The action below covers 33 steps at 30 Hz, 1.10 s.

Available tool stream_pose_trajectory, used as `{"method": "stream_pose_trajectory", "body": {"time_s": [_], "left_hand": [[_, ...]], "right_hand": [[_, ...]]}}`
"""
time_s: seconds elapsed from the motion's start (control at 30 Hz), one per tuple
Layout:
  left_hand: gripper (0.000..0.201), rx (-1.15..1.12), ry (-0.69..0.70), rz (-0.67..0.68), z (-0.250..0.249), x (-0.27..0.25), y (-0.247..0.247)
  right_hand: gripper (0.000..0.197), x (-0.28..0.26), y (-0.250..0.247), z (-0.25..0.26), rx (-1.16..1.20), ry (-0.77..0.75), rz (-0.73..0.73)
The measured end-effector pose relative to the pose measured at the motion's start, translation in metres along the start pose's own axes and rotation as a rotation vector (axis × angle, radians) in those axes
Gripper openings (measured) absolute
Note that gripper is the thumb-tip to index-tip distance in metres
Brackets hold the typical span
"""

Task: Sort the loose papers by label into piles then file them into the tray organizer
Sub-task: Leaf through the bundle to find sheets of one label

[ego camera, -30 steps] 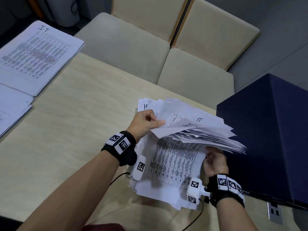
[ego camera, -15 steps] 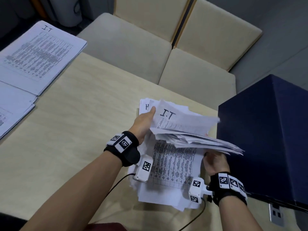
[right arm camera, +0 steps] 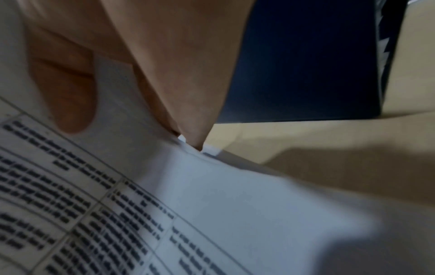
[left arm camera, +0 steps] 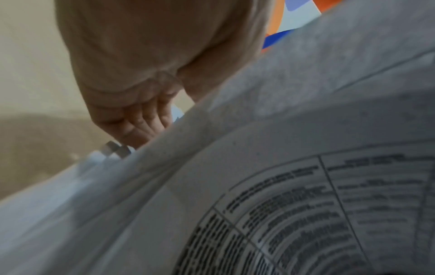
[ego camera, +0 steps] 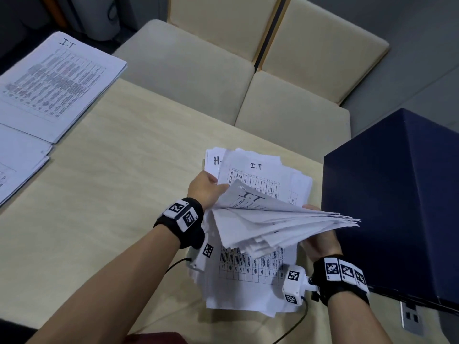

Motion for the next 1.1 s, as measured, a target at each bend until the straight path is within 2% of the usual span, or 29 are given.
{"method": "stream_pose_trajectory", "body": {"time_s": [0.03, 0.07, 0.13, 0.17, 0.23, 0.3, 0.33, 0.4, 0.43, 0.47, 0.53, 0.57, 0.6, 0.67, 0.73, 0.77, 0.87, 0.93, 1.03, 1.1], "left_hand": [[0.011, 0.015, 0.046, 0.031, 0.001, -0.001, 0.002], [0.018, -0.012, 0.101, 0.050, 0.001, -0.003, 0.002], [0.029, -0.180, 0.180, 0.113, -0.001, -0.011, 0.002], [0.028, -0.278, 0.199, 0.165, -0.005, -0.016, 0.002], [0.032, -0.390, 0.158, 0.287, -0.015, -0.028, 0.002], [0.043, -0.446, 0.053, 0.409, -0.020, -0.037, 0.002], [0.042, -0.503, 0.005, 0.478, -0.021, -0.039, 0.003], [0.023, -0.576, -0.032, 0.578, -0.017, -0.043, 0.002], [0.031, -0.556, -0.025, 0.601, -0.014, -0.044, 0.001], [0.041, -0.509, -0.011, 0.611, -0.010, -0.045, -0.002], [0.048, -0.374, 0.019, 0.596, -0.005, -0.049, -0.004], [0.048, -0.319, 0.031, 0.594, -0.004, -0.051, -0.003], [0.050, -0.275, 0.044, 0.587, -0.002, -0.054, -0.001], [0.052, -0.221, 0.072, 0.475, -0.007, -0.062, 0.002], [0.046, -0.254, 0.131, 0.358, -0.018, -0.071, 0.002], [0.039, -0.294, 0.163, 0.345, -0.028, -0.079, 0.000], [0.036, -0.399, 0.305, 0.360, -0.061, -0.105, -0.015], [0.036, -0.471, 0.389, 0.347, -0.088, -0.122, -0.029], [0.029, -0.586, 0.531, 0.300, -0.130, -0.147, -0.048], [0.032, -0.578, 0.670, 0.216, -0.151, -0.159, -0.057]], "right_hand": [[0.043, -0.005, 0.005, 0.000, 0.020, 0.005, 0.008], [0.034, -0.014, 0.012, 0.001, -0.008, 0.025, -0.004], [0.009, -0.028, 0.026, 0.007, 0.010, 0.038, 0.068], [0.005, -0.024, 0.025, 0.005, 0.039, -0.002, 0.099], [0.011, -0.009, 0.014, 0.000, 0.107, -0.050, 0.097], [0.038, 0.008, 0.000, -0.003, 0.096, -0.116, 0.032], [0.046, 0.021, -0.012, -0.005, 0.078, -0.139, -0.004], [0.054, 0.023, -0.021, -0.005, 0.110, -0.110, -0.009], [0.056, 0.016, -0.018, -0.003, 0.102, -0.108, -0.002], [0.051, 0.009, -0.016, -0.001, 0.099, -0.124, -0.018], [0.027, -0.002, -0.012, 0.004, 0.037, -0.184, -0.059], [0.023, -0.009, -0.005, 0.005, -0.011, -0.206, -0.039], [0.024, -0.017, 0.002, 0.006, -0.044, -0.204, -0.013], [0.033, -0.031, 0.014, 0.009, -0.100, -0.189, 0.054], [0.039, -0.044, 0.021, 0.012, -0.162, -0.178, 0.078], [0.039, -0.052, 0.023, 0.017, -0.204, -0.209, 0.061], [0.025, -0.080, 0.025, 0.049, -0.329, -0.475, -0.079], [0.016, -0.105, 0.027, 0.075, -0.245, -0.664, -0.097], [0.037, -0.147, 0.032, 0.103, -0.053, -0.892, 0.000], [0.041, -0.170, 0.036, 0.115, 0.034, -0.955, 0.073]]}}
Point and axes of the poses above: each hand's wrist, its own x-axis towards the middle knuckle, its own y-axis out of the palm, z = x × y, the point moved 2 cm from there along x, towards the middle knuckle, and after that the axes turned 4 degrees about -z, right-handed, at the moved point
